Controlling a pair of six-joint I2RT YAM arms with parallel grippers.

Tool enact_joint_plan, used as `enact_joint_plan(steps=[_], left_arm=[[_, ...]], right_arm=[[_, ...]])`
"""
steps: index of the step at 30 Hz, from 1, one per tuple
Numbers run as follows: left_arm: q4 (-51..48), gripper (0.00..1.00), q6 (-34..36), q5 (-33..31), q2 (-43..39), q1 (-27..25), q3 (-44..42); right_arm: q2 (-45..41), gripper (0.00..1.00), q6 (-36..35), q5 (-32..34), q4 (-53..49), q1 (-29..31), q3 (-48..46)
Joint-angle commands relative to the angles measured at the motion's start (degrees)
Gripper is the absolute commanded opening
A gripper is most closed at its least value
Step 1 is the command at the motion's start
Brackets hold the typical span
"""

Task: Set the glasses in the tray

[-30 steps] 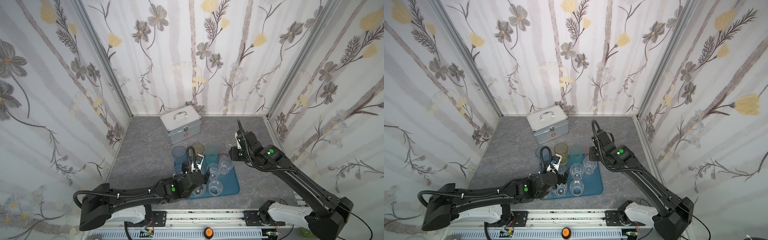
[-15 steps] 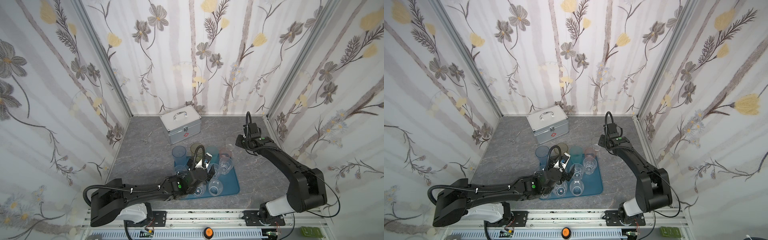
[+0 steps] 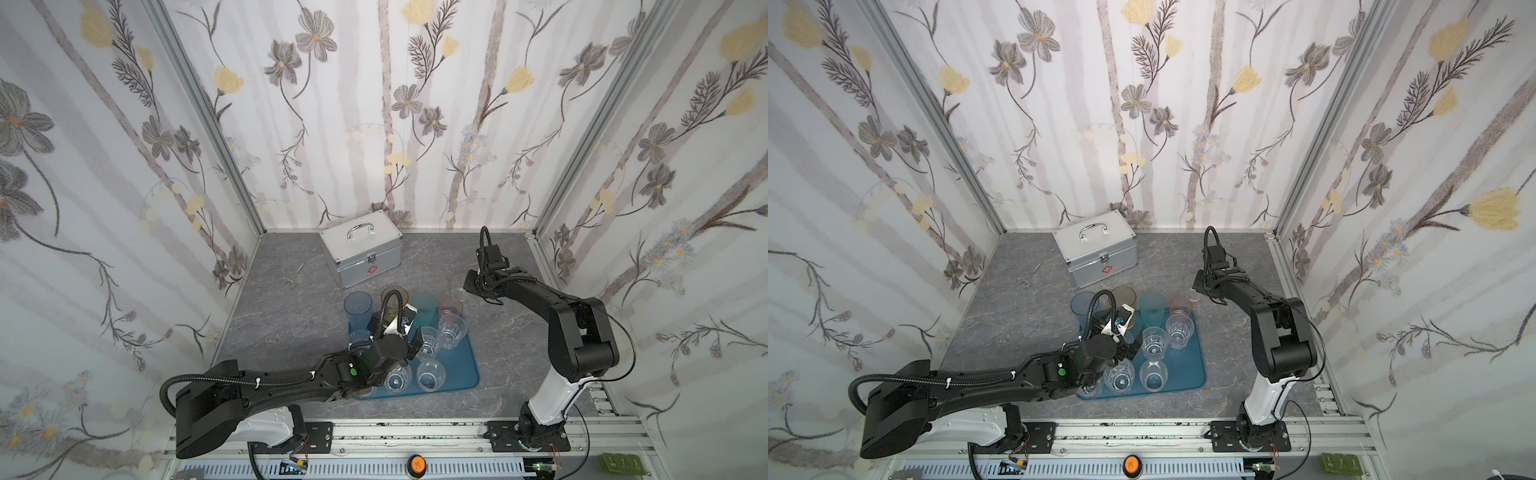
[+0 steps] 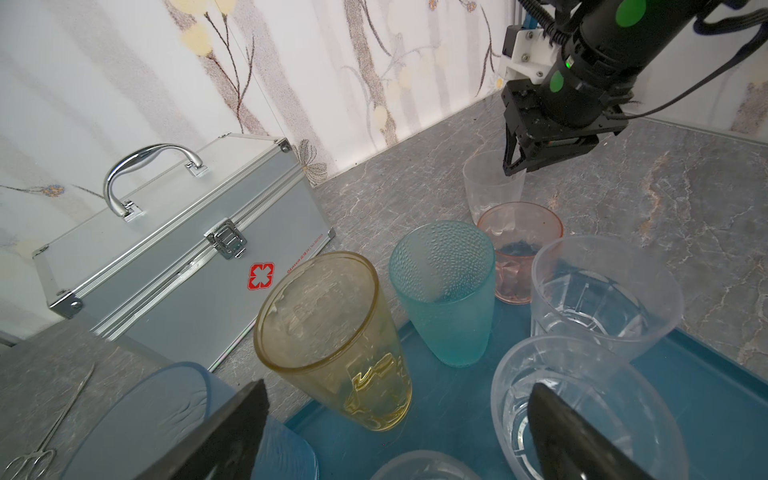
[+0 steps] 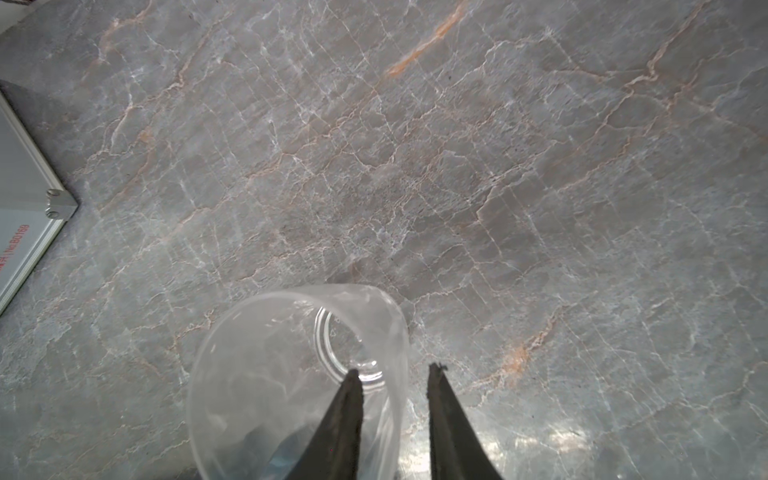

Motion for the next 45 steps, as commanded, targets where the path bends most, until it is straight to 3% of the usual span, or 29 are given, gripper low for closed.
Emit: enact_joint_plan(steps=[1, 8, 25, 39, 45], left_arm=[[2.0, 1.00, -0.2, -0.3, -1.6, 0.2, -0.2], [2.0, 1.00, 0.3, -1.0, -2.9, 0.4, -0.7], [-6.0, 1.00, 0.1, -6.4, -13.6, 3.2, -0.4], [-6.0, 1.00, -2.1, 0.3, -15.1, 8.0, -3.1], [-5.9, 1.00, -2.3, 1.8, -15.3, 9.2, -3.7]], right_arm=[[0.8, 0.19, -1.1, -0.1, 2.1, -0.1, 0.5], [-2.6, 0.06, -3.0, 3.1, 0.5, 0.0, -0.9], [-29.1, 0.03, -5.3, 10.5, -15.6, 0.0, -2.1], [-49.9, 0.01, 1.6, 9.8, -35.3, 3.0, -15.5], [-51.9, 0.00, 9.3, 9.4, -40.0, 11.4, -19.1]])
